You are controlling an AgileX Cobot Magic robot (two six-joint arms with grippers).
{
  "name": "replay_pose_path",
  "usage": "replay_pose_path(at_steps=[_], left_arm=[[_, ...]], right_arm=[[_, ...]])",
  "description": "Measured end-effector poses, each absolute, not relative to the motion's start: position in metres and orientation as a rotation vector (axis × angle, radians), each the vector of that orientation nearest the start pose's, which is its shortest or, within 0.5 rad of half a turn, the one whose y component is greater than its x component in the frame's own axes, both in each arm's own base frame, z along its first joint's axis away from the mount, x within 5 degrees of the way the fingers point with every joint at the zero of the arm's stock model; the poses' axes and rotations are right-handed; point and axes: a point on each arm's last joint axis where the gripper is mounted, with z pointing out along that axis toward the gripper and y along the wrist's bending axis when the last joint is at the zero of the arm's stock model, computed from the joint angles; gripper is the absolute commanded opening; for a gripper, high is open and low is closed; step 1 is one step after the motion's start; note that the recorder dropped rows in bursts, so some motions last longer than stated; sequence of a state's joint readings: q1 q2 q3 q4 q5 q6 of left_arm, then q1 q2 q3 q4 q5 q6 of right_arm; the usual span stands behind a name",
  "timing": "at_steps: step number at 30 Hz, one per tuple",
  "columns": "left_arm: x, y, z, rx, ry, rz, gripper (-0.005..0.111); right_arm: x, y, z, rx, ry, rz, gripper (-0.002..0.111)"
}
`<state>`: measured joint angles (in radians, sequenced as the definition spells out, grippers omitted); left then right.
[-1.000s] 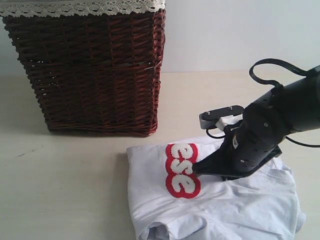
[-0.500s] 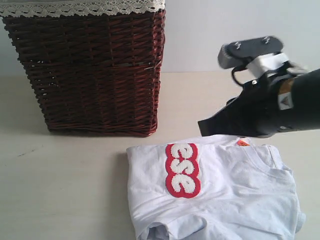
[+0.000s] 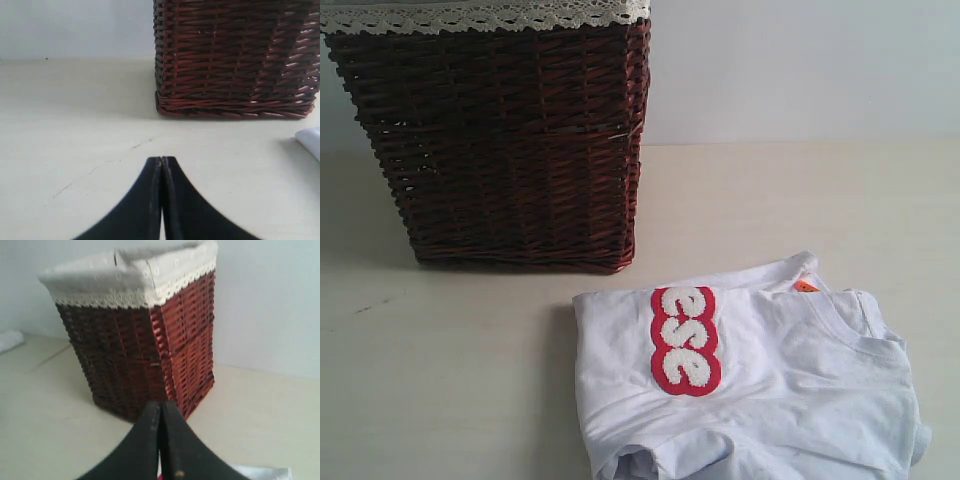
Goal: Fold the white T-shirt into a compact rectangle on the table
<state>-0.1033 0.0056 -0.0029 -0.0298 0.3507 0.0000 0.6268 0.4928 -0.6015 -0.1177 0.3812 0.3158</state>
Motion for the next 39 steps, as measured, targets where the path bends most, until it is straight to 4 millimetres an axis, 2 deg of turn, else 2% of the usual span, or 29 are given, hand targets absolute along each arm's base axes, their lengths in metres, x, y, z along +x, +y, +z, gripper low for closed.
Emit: replay_pose_path(at_steps=[6,14,22,24,28,31,34,37,39], left_arm=[[0.053,-0.006,0.182,0.076,1.836,-0.102,0.0],[0.053,-0.006,0.182,0.076,1.836,-0.102,0.0],[0.053,-0.006,0.182,0.076,1.836,-0.102,0.0],[0.053,-0.006,0.182,0.076,1.836,-0.102,0.0],[0.053,-0.006,0.182,0.076,1.836,-0.102,0.0],[0.053,-0.006,0.182,0.076,1.836,-0.102,0.0],[0.053,-0.006,0.182,0.076,1.836,-0.102,0.0],[0.053,-0.006,0.182,0.076,1.836,-0.102,0.0],[0.053,-0.006,0.182,0.076,1.836,-0.102,0.0]], right_arm=[[0.053,0.034,0.358,-0.302,1.599,0.618,0.0],[0.025,0.013,0.365,-0.264,1.451,0.657,0.0],[-0.011,-0.008,0.366,-0.094,1.286,0.527,0.0],[-0.011,-0.008,0.363,-0.075,1.279,0.503,0.0],[-0.002,-0.005,0.351,-0.047,1.301,0.403,0.0],[0.012,0.0,0.334,-0.052,1.234,0.308,0.0],[0.028,0.005,0.307,-0.08,1.218,0.24,0.0],[0.04,0.007,0.277,-0.08,1.275,0.18,0.0],[0.049,0.007,0.25,-0.069,1.354,0.137,0.0]])
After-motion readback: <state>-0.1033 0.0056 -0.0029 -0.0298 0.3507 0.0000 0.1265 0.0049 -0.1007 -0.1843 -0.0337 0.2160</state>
